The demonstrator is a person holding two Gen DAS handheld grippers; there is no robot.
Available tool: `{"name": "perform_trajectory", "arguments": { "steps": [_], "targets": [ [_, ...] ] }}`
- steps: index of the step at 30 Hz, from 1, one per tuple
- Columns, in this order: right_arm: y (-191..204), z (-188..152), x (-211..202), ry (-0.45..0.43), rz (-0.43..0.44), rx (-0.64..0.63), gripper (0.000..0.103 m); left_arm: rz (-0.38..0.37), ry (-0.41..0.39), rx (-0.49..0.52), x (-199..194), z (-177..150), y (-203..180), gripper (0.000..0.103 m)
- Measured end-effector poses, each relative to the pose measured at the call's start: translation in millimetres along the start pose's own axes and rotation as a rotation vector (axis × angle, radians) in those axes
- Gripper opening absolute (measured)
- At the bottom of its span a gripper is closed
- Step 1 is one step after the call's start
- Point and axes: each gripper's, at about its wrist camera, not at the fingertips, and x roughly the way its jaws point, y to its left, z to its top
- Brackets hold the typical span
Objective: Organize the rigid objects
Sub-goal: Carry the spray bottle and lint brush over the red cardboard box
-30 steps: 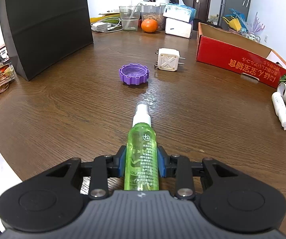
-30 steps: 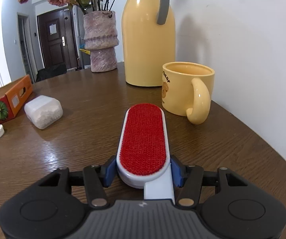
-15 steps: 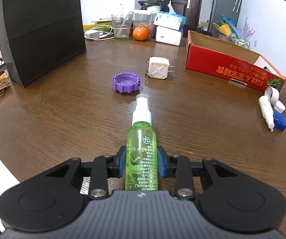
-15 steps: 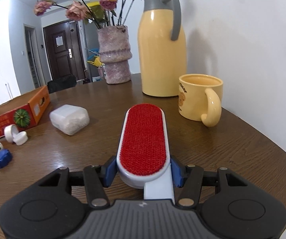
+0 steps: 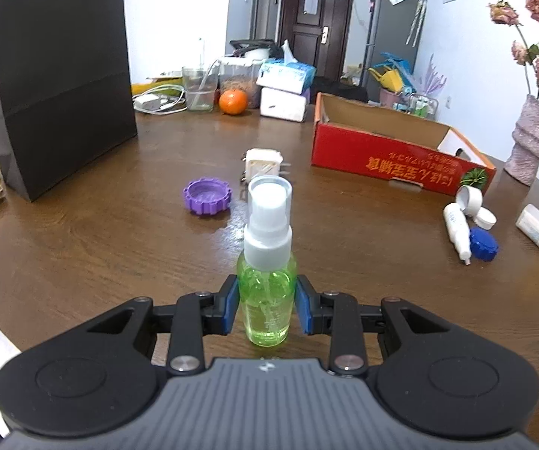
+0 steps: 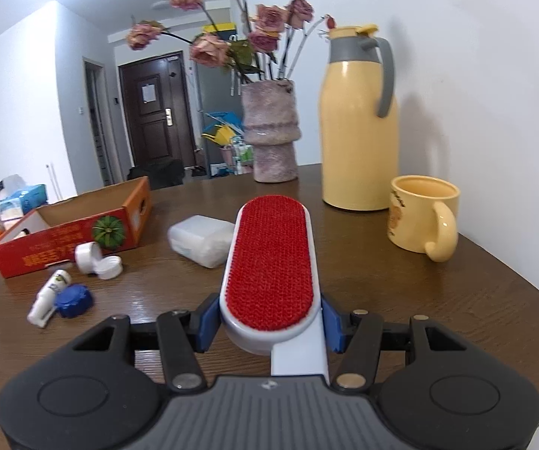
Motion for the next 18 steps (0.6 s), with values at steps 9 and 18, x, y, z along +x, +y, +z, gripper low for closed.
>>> {"name": "perform_trajectory", "arguments": {
  "steps": [9,18],
  "targets": [
    [34,6,-10,-0.019,0.063,-0.031,0.054,-0.049,-0.046,0.032,-9,15,-15,0.032],
    [71,15,-12,-0.035,0.123,-0.064,0.054,-0.079,-0.087,0.055,-10,40,-37,0.032]
  ]
}}
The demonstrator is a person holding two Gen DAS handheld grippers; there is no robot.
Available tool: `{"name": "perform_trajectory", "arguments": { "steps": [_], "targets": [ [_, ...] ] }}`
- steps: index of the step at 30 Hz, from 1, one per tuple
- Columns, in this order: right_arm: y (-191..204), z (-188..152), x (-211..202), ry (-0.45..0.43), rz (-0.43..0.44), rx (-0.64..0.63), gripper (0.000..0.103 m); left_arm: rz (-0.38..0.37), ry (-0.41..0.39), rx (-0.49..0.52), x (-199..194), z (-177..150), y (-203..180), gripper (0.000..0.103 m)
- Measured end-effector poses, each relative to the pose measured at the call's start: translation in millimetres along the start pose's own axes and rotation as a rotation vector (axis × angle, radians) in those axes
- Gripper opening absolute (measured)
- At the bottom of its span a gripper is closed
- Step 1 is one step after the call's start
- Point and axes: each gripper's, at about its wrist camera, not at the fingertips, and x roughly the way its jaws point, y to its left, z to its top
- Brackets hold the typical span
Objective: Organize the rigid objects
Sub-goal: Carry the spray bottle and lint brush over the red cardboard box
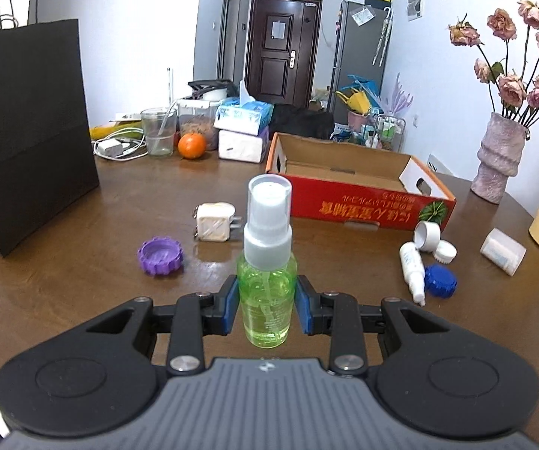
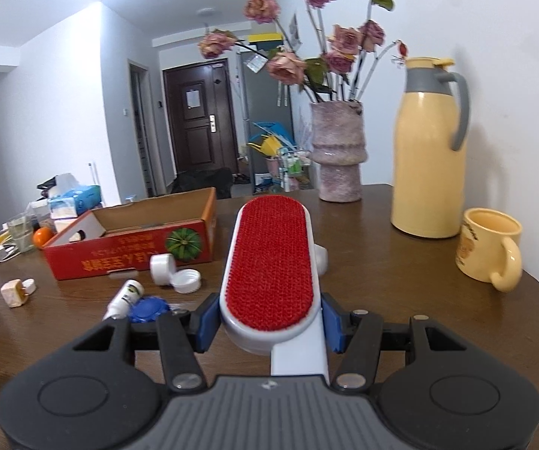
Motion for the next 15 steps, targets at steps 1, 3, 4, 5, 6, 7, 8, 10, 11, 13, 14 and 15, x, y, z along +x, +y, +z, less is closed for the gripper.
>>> {"name": "perform_trajectory", "arguments": {
  "steps": [1,3,4,5,6,7,8,10,11,13,14,15],
  "targets": [
    [4,2,1,-0.002,0.006,-0.003,0.054,-0.004,-0.005,0.006,1,3,-2,0.032],
    [11,5,3,-0.005,0.017,-0.009,0.054,-0.005,-0.01,0.013,4,8,-7,0.032],
    [15,7,5,-0.006,0.023,-0.011,0.054,-0.007,-0.012,0.017,5,10,-9,0.032],
    [19,8,6,-0.007,0.03,-0.013,0.054,-0.01,-0.014,0.021,7,13,-11,0.032],
    [23,11,8,-0.008,0.034,-0.015,0.054,-0.013,-0.016,0.025,9,16,-13,0.032],
    [26,12,10,-0.009,0.04,-0.017,0.054,-0.013,-0.019,0.028,11,19,-16,0.032],
    [30,14,12,-0.011,0.046,-0.019,0.054,-0.013,-0.022,0.033,13,21,-18,0.032],
    [36,18,17,-0.013,0.059,-0.024,0.054,-0.019,-0.026,0.04,17,26,-22,0.032],
    [41,20,20,-0.015,0.065,-0.028,0.054,-0.022,-0.028,0.043,19,28,-24,0.032],
    [49,25,25,-0.016,0.08,-0.033,0.054,-0.031,-0.035,0.047,23,34,-27,0.032],
    [51,27,27,-0.017,0.088,-0.035,0.054,-0.036,-0.038,0.047,25,35,-29,0.032],
    [57,29,30,-0.02,0.095,-0.039,0.054,-0.041,-0.042,0.049,27,38,-31,0.032]
  ]
}}
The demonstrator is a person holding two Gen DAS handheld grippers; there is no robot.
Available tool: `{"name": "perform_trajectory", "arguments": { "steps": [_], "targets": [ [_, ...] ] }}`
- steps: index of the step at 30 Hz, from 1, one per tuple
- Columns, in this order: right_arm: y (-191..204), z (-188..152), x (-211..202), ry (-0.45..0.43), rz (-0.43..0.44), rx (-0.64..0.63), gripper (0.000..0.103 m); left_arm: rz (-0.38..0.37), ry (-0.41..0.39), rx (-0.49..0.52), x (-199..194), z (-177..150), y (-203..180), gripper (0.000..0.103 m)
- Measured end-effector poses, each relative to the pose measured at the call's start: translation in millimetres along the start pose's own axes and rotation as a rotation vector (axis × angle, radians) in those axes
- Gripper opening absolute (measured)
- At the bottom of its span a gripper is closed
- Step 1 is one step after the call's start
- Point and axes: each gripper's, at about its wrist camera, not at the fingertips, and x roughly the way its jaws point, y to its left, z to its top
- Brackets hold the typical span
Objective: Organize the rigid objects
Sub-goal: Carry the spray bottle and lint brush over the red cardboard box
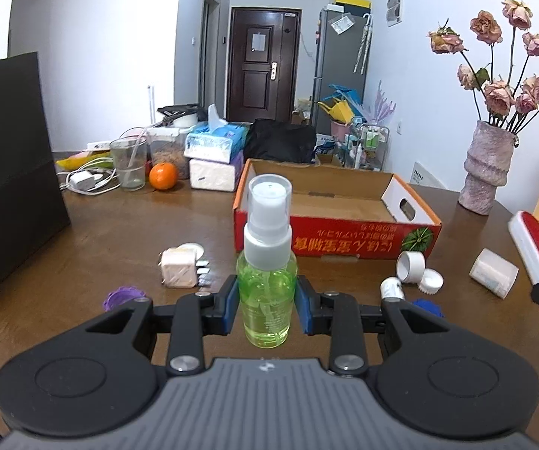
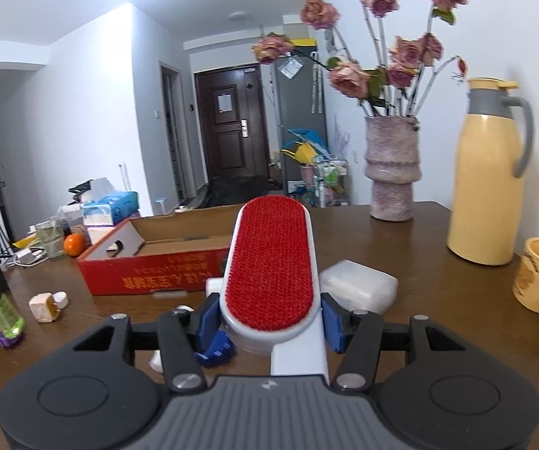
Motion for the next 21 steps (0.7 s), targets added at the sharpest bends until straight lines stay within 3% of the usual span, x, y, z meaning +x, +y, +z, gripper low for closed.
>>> {"name": "perform_trajectory", "arguments": {
  "steps": [11,21],
  "targets": [
    [41,25,36,-0.021,0.056,-0.057,0.054,-0.04,-0.023,0.0,29,28,-14,0.032],
    [55,42,70,-0.022,0.082,-0.052,0.054,-0.044,-0.028,-0.013,59,49,-23,0.032]
  ]
}}
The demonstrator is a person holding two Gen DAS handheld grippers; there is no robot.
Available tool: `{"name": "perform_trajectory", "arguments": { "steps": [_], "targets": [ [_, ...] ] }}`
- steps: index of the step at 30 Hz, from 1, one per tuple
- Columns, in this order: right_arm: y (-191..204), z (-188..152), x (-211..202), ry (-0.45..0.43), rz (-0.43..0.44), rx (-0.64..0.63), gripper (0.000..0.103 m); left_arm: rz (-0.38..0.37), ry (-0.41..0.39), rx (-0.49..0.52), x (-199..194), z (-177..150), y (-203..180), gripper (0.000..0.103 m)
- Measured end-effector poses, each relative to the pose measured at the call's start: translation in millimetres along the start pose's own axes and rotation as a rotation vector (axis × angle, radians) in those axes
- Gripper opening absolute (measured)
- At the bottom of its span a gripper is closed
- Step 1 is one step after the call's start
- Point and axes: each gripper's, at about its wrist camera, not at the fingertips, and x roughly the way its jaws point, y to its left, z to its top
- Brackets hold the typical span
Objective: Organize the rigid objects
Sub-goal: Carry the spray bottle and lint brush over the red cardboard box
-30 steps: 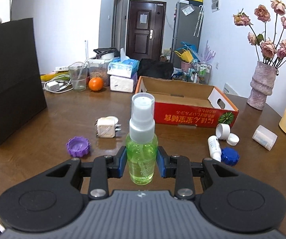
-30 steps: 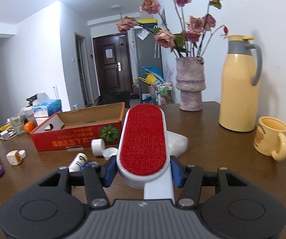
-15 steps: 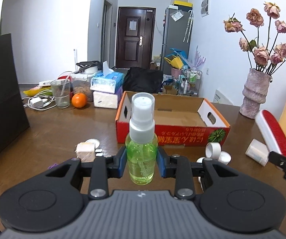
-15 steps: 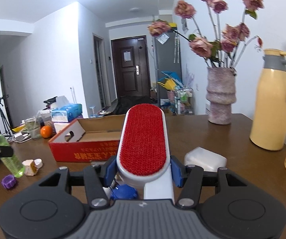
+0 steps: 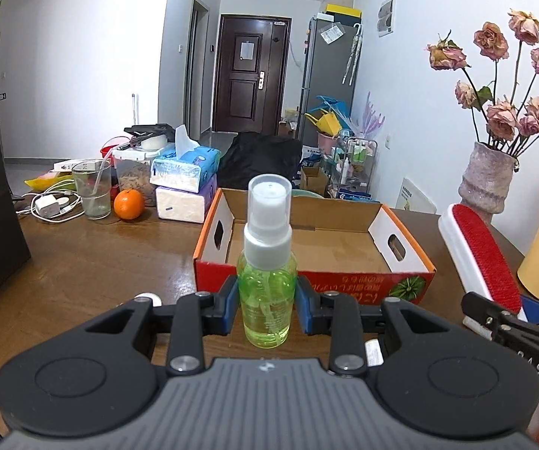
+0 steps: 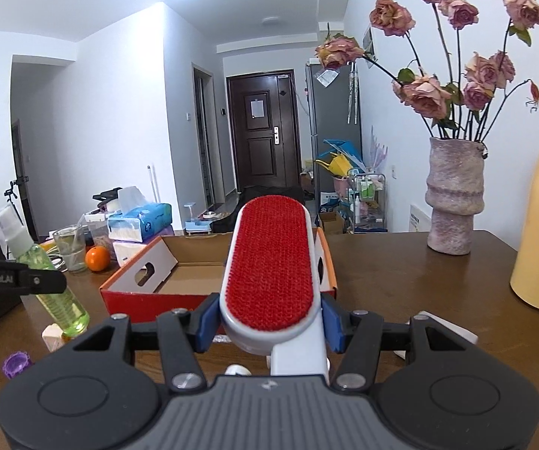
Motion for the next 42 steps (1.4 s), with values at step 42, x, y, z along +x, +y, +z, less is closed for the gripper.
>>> {"name": "perform_trajectory", "arguments": {
  "steps": [42],
  "targets": [
    [17,46,159,0.117,0.014,-0.014,0.054,0.004,0.001,-0.101,134,65,-5,0.032]
  ]
}}
